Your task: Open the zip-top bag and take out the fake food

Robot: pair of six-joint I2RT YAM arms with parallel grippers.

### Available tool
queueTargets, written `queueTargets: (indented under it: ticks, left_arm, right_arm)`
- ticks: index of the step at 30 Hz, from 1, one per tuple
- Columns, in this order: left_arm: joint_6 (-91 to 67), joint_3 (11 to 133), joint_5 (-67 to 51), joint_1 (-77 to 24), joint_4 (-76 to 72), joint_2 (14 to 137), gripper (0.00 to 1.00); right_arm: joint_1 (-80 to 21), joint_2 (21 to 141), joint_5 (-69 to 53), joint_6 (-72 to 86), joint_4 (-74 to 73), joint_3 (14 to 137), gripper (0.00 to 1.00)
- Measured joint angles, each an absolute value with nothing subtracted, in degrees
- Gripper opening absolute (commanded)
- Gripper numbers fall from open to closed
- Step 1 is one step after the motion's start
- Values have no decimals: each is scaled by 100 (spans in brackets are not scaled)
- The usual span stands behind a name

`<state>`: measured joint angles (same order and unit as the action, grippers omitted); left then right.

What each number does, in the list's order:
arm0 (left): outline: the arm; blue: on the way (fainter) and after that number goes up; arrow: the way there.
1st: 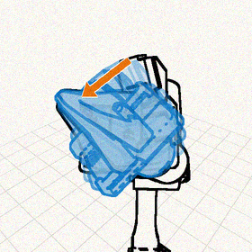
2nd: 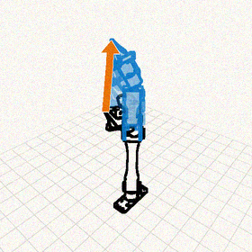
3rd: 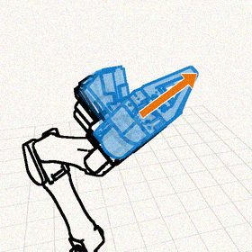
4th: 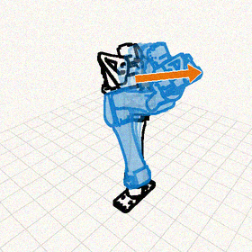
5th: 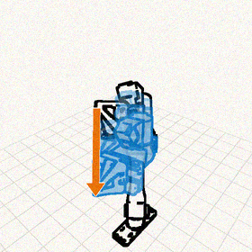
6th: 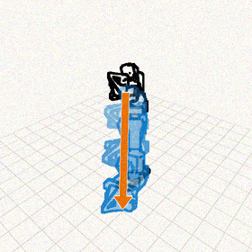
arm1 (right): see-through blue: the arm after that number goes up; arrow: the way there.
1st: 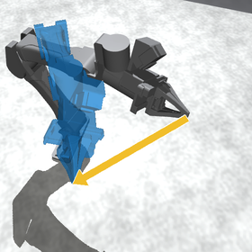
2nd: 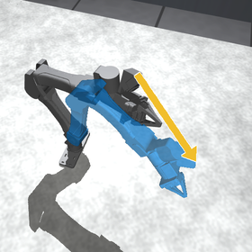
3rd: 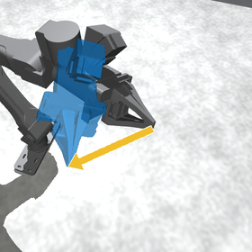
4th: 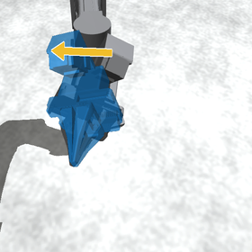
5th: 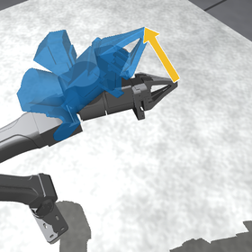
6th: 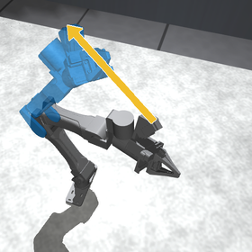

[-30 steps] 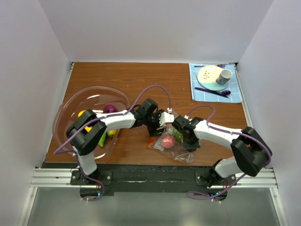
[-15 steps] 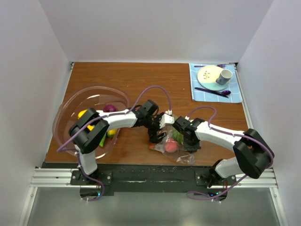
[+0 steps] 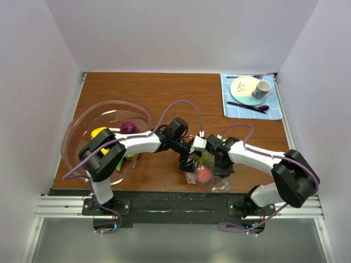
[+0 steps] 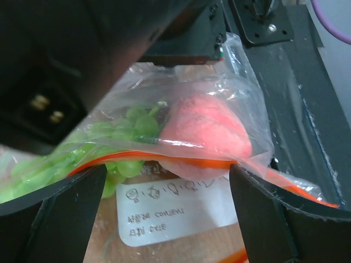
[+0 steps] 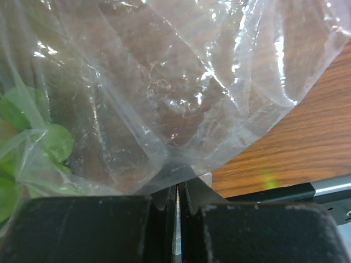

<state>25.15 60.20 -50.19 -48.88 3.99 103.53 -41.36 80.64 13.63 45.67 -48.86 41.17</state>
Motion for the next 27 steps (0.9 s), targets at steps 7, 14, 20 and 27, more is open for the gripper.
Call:
queueTargets:
  ticks: [7,14,20,27]
  left_arm:
    - [2438,5959,-4919,-4908,-67,10436,91]
    - [2471,5913,-4842,-4930,-386,10525,47]
    - [2569,5942,-4792,-4998,-565,10595,17]
    - [2928,6219,-4799,-5019,-91,10676,0]
  right_arm:
    - [-4080,8062,1315,4584,-4882,4110,0]
    - [-4069,8031,1282,4595,-4884,4086,0]
    - [-4058,7867,1253,4617,-4895,3968,0]
    - [-4010,7760,1234,4650,-4899,3879,0]
